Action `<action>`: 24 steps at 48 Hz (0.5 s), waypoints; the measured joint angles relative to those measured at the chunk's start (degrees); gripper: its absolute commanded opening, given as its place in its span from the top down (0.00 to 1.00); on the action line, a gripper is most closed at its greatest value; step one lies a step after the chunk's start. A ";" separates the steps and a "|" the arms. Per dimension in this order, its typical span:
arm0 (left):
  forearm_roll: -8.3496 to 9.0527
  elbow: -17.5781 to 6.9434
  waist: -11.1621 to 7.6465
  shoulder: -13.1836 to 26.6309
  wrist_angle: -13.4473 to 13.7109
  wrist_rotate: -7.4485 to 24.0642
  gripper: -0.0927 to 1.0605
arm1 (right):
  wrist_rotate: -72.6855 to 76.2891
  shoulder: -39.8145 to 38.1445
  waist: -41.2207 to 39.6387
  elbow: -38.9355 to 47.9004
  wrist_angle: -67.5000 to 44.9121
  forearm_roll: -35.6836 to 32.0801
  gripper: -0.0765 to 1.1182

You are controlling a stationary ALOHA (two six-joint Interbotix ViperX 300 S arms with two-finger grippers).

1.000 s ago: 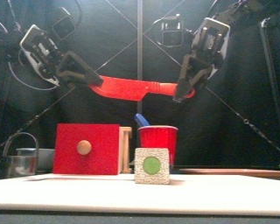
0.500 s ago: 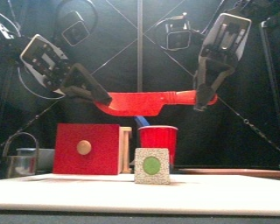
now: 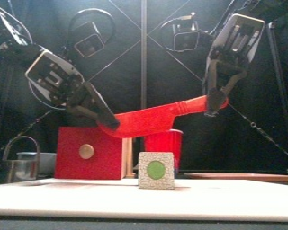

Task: Place sushi on board then cut the sushi with the knife then place the pieces on the plate
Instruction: Cut the sushi into 4 pieces

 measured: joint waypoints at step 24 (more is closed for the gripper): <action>1.67 -0.97 4.92 1.14 7.03 4.22 0.64 | 0.00 1.14 -0.62 0.00 -1.23 -3.87 0.66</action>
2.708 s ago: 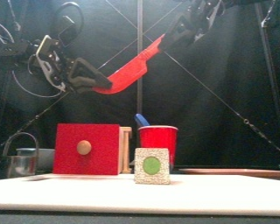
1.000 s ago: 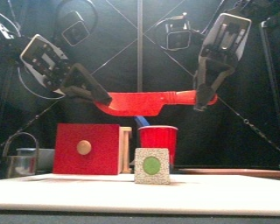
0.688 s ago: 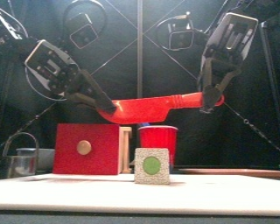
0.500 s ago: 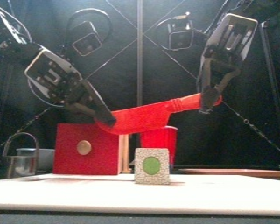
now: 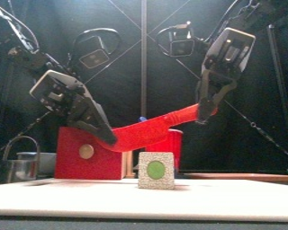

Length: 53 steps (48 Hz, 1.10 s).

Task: Place sushi on board then cut the sushi with the knife then place the pieces on the plate
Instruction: Cut the sushi into 4 pieces

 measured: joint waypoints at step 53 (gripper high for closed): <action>0.09 -2.29 2.20 -1.14 -0.26 10.81 0.64 | 0.35 -1.85 2.11 -0.18 1.85 -3.25 0.66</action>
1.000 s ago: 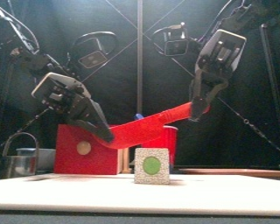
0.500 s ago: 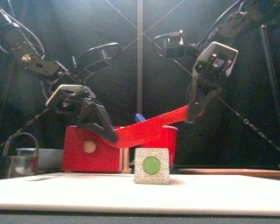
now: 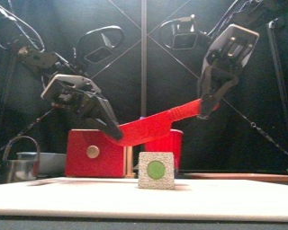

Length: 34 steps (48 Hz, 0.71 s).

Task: Place sushi on board then cut the sushi with the knife then place the pieces on the plate
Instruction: Cut the sushi into 4 pieces

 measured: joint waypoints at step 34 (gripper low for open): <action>-2.46 -2.81 -4.22 2.20 -0.09 0.00 0.64 | 0.00 4.48 3.34 2.90 -1.23 7.82 0.66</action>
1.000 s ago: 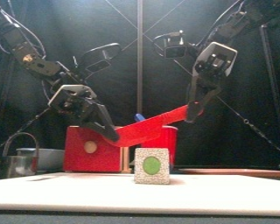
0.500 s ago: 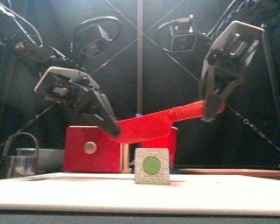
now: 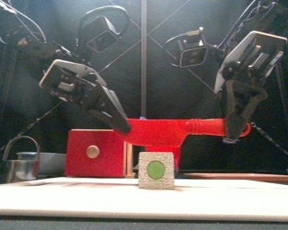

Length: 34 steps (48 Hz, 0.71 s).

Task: Place sushi on board then cut the sushi with the knife then place the pieces on the plate
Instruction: Cut the sushi into 4 pieces

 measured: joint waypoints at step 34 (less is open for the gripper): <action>-2.64 -1.41 -1.41 3.52 0.00 -0.18 0.64 | -0.09 0.09 -0.97 0.97 0.09 -2.11 0.66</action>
